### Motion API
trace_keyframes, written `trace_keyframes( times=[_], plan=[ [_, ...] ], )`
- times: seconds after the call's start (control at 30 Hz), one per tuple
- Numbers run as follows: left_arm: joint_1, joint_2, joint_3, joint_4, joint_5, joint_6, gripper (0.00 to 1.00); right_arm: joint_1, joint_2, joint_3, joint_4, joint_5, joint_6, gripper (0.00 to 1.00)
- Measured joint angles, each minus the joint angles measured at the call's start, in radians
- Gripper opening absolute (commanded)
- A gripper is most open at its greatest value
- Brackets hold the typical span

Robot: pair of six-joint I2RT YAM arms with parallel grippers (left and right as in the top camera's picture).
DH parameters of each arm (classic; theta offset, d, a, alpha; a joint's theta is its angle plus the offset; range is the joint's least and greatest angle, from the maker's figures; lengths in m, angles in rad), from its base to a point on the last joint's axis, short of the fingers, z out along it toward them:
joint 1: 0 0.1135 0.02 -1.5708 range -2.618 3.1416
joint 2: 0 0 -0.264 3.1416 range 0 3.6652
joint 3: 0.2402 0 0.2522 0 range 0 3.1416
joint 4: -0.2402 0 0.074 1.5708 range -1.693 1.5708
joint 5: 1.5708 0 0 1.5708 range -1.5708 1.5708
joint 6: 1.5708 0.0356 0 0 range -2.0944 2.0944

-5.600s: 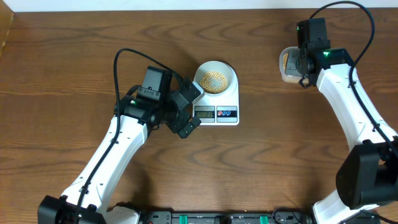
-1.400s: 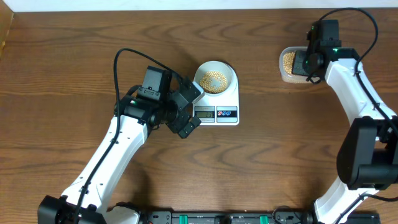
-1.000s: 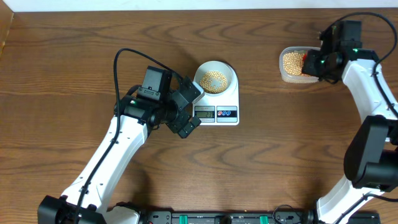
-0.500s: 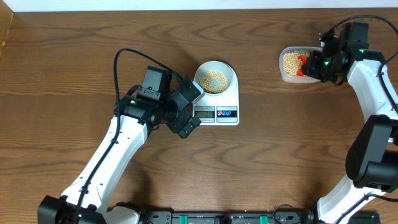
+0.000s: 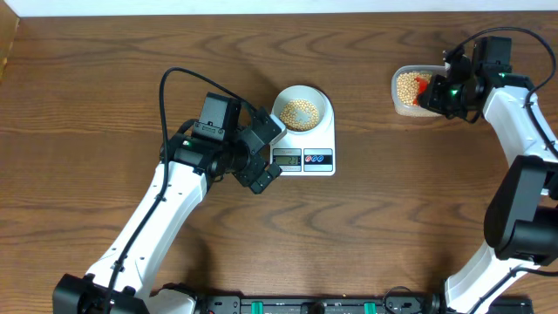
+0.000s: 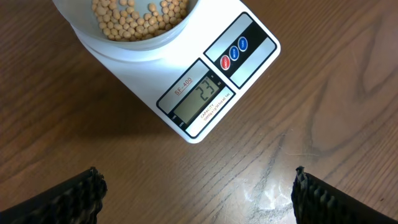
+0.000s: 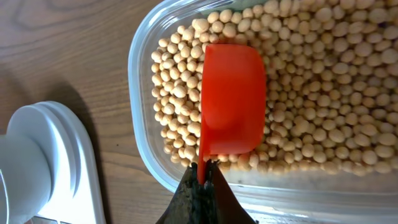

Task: Scoop item into bowl and weigh 50g on scale
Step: 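Lower the scoop into the tub and drag it through the soybeans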

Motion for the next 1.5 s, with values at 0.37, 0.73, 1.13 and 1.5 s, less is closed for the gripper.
trace_keyframes(
  times=[0.37, 0.73, 1.13, 1.5],
  plan=[
    [0.000, 0.000, 0.000, 0.000, 0.000, 0.000, 0.98, -0.021, 0.006, -0.001, 0.005, -0.031, 0.000, 0.01],
    [0.000, 0.000, 0.000, 0.000, 0.000, 0.000, 0.98, -0.098, 0.026, -0.009, 0.013, -0.145, 0.000, 0.01],
    [0.000, 0.000, 0.000, 0.000, 0.000, 0.000, 0.98, -0.109, 0.048, -0.013, 0.048, -0.203, 0.001, 0.01],
    [0.000, 0.000, 0.000, 0.000, 0.000, 0.000, 0.98, -0.129, 0.068, -0.013, 0.069, -0.265, 0.008, 0.01]
  ],
)
